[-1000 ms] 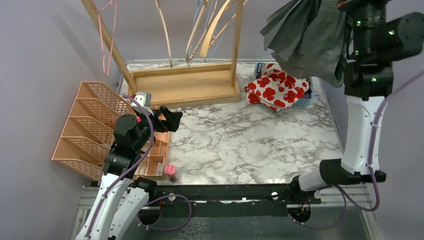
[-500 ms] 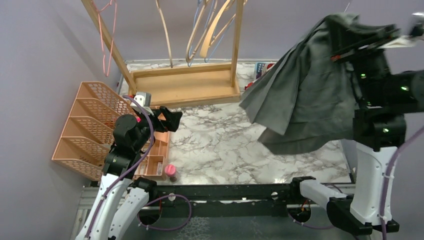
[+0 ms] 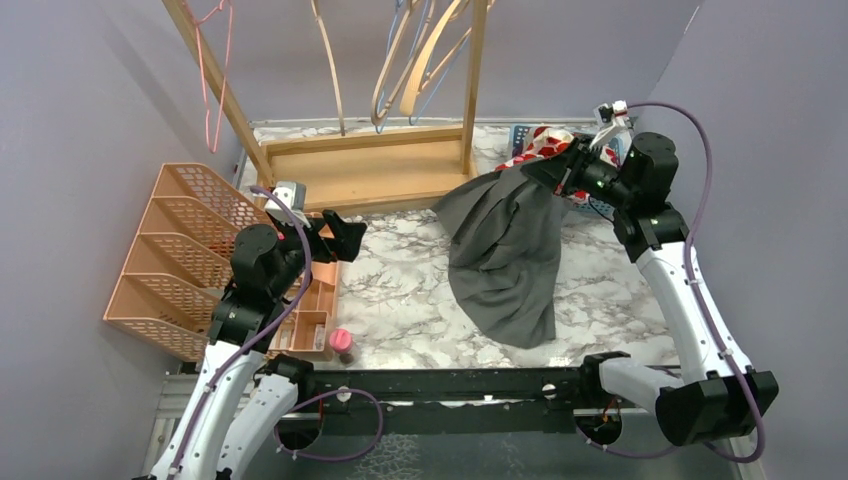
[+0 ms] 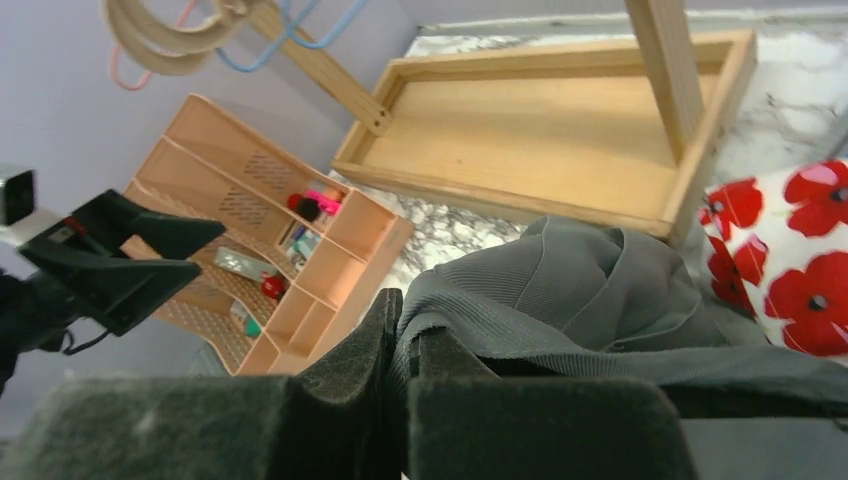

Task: Place the skirt on the hanger
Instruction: Place the skirt at the center of the board.

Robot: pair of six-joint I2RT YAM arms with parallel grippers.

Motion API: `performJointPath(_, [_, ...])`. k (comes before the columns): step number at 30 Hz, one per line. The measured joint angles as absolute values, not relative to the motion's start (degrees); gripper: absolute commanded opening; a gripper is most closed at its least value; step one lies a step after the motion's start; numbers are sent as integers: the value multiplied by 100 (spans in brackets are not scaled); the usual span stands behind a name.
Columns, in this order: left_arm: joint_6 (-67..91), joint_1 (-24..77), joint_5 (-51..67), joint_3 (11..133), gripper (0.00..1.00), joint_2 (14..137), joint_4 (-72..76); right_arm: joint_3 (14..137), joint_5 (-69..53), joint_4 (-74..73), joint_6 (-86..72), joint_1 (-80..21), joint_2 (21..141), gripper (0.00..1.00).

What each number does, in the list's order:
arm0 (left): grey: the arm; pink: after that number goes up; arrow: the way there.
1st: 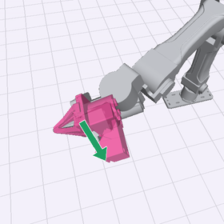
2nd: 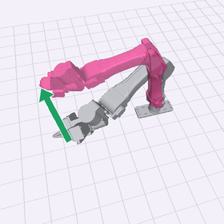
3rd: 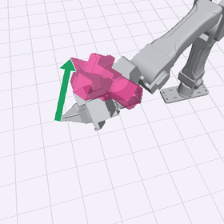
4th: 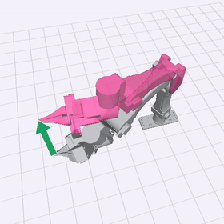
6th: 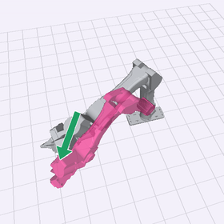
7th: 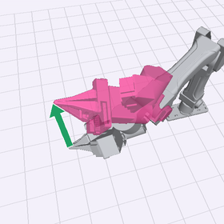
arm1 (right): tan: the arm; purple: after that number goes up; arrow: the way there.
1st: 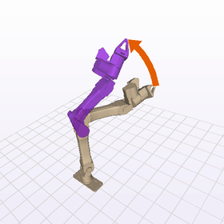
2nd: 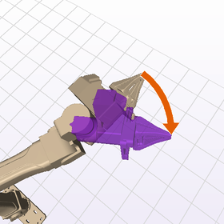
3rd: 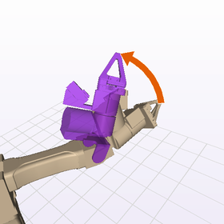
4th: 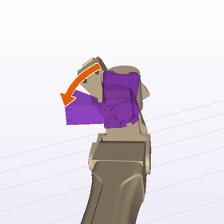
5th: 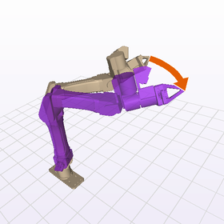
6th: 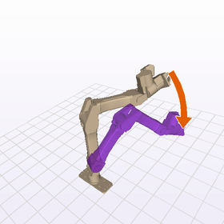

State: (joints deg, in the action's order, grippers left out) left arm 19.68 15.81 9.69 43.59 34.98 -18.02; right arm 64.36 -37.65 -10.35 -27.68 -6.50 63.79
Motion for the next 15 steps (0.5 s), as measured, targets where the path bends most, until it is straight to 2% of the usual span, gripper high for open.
performJointPath(6, [2005,1581,969,4359,99,3566,-1767,6689,-3815,-578,-3006,-1223,6351,1])
performJointPath(11, [2051,1581,967,4322,99,3597,-1678,6097,-3000,-200,-2961,-3061,6466,3])
performJointPath(12, [2053,1581,967,4320,99,3605,-1675,5940,-2742,-200,-2928,-3599,6619,8])
performJointPath(15, [2053,1581,965,4320,99,3629,-1671,5564,-2331,-290,-2897,-4504,7146,37])
